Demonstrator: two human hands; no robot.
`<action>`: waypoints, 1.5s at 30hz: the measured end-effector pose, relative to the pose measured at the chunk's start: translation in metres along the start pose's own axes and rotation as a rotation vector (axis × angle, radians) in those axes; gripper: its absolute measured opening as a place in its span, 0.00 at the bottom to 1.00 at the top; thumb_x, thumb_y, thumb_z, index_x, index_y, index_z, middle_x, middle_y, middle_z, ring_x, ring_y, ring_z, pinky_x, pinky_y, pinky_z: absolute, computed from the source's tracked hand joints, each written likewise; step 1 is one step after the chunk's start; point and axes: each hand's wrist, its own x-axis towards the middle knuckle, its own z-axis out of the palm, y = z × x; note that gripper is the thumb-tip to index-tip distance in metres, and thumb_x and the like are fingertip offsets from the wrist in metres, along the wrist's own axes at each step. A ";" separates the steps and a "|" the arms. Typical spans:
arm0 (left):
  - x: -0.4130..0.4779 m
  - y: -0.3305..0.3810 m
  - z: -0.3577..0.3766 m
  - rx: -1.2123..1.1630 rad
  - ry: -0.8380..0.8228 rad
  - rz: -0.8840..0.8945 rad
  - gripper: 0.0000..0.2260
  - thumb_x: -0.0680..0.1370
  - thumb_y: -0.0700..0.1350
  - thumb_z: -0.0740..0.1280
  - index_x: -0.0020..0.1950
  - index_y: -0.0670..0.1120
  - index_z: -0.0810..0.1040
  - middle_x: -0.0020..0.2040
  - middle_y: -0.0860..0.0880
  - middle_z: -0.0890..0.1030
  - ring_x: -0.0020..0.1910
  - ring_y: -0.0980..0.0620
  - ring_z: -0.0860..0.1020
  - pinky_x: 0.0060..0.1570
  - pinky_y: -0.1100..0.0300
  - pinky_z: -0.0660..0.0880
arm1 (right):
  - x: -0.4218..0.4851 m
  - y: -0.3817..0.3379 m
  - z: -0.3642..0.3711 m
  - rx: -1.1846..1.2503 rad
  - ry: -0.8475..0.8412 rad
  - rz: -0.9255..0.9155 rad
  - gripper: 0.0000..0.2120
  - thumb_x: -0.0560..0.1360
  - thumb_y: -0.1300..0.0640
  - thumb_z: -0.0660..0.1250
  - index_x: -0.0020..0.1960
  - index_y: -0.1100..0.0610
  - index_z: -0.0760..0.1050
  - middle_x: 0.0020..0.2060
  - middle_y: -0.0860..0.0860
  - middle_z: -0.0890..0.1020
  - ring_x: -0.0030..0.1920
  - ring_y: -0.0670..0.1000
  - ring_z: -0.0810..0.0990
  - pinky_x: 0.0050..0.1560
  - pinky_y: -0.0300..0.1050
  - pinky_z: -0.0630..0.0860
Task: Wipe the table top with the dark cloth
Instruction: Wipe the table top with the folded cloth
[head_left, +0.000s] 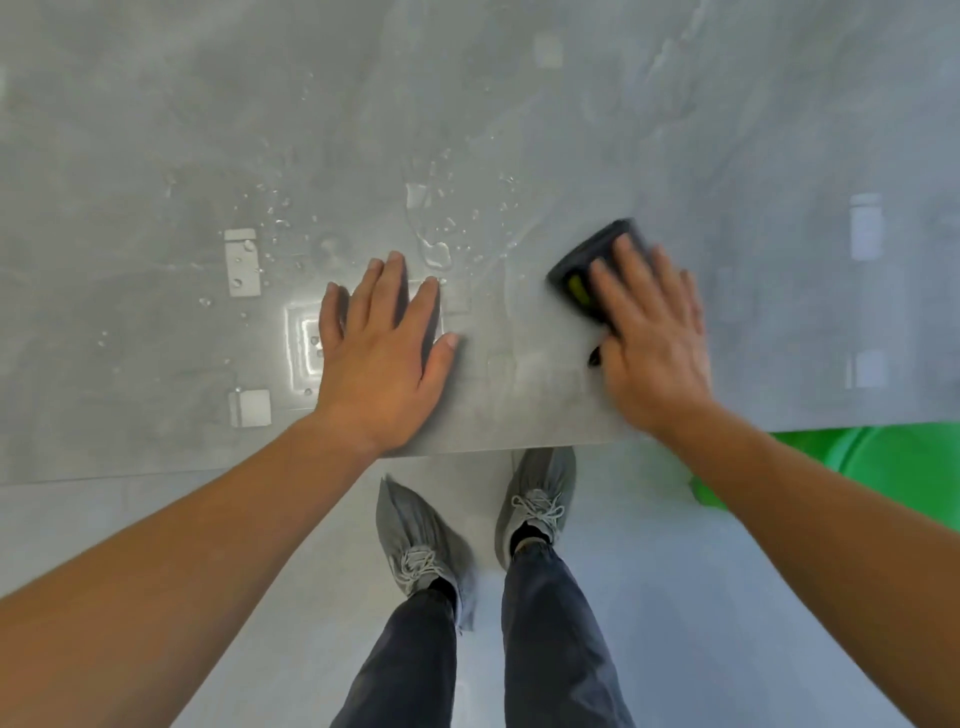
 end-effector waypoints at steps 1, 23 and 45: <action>0.000 -0.001 0.001 0.006 -0.003 0.005 0.27 0.82 0.61 0.45 0.78 0.51 0.59 0.81 0.42 0.51 0.80 0.43 0.48 0.75 0.41 0.39 | 0.005 0.000 -0.001 0.036 0.047 0.119 0.33 0.74 0.56 0.56 0.80 0.48 0.59 0.81 0.49 0.54 0.80 0.57 0.49 0.79 0.59 0.45; -0.001 -0.010 0.000 -0.018 -0.086 0.027 0.31 0.80 0.63 0.37 0.81 0.54 0.50 0.82 0.46 0.42 0.80 0.49 0.39 0.74 0.39 0.36 | -0.066 -0.082 0.059 -0.112 0.072 -0.091 0.26 0.82 0.47 0.56 0.80 0.46 0.58 0.81 0.51 0.54 0.80 0.61 0.49 0.78 0.62 0.48; 0.000 -0.027 -0.011 -0.028 -0.113 0.098 0.29 0.81 0.63 0.36 0.80 0.55 0.54 0.82 0.49 0.43 0.80 0.52 0.40 0.73 0.40 0.33 | -0.040 -0.103 0.041 0.089 0.058 0.054 0.24 0.83 0.39 0.48 0.75 0.44 0.68 0.80 0.46 0.58 0.81 0.53 0.49 0.78 0.61 0.49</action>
